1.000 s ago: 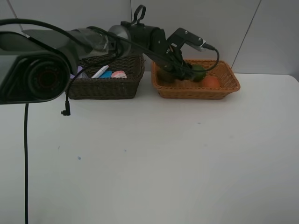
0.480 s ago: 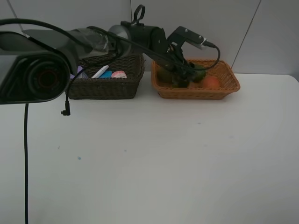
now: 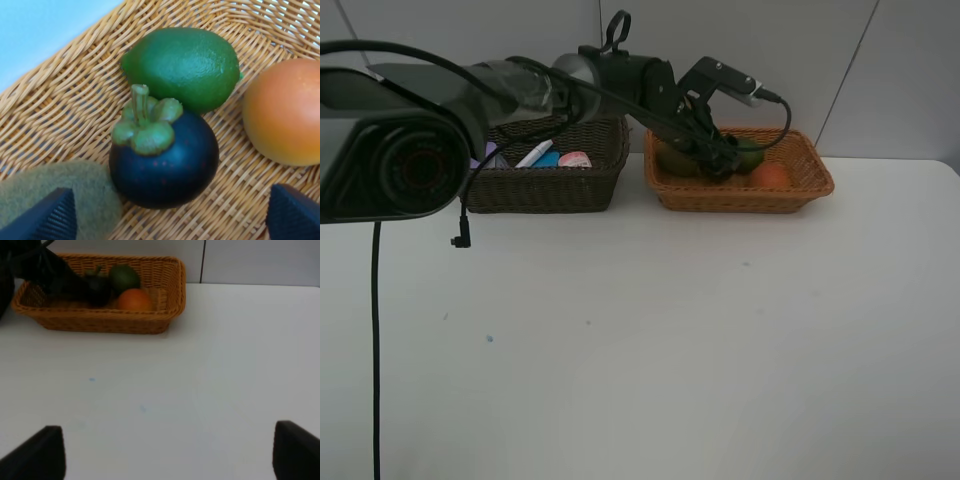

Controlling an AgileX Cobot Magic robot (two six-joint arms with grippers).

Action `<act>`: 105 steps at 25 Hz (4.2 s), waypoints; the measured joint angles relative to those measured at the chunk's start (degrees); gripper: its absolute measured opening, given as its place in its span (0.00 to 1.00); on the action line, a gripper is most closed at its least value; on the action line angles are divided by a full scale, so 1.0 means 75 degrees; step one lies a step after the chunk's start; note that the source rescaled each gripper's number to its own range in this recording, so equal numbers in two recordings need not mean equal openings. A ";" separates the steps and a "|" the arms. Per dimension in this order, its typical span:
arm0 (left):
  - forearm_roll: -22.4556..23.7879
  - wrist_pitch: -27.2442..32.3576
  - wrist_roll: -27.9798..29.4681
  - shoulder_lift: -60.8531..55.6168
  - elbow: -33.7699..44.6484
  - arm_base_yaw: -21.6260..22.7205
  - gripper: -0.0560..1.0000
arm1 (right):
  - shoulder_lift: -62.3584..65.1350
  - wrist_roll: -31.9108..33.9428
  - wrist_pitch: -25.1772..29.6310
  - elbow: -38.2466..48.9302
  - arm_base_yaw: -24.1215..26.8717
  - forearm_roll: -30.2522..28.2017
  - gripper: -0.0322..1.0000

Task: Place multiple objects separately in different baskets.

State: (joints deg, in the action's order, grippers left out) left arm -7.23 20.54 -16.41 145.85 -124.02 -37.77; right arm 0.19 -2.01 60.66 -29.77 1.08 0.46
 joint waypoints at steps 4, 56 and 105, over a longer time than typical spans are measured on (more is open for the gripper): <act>0.0000 0.0076 0.0000 0.0000 0.0000 0.0000 1.00 | 0.0000 0.0000 0.0000 0.0000 0.0000 0.0000 1.00; 0.2719 0.5740 0.1728 -1.1955 0.7000 -0.0043 1.00 | 0.0000 0.0000 0.0000 0.0000 0.0000 0.0000 1.00; 0.0776 0.5264 0.1632 -1.8355 1.2651 0.0200 1.00 | 0.0000 0.0002 0.0000 0.0000 0.0000 0.0000 1.00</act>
State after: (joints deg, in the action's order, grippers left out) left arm -1.41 60.03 -4.17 8.18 -29.14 -36.27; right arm 0.19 -2.00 60.66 -29.77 1.08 0.46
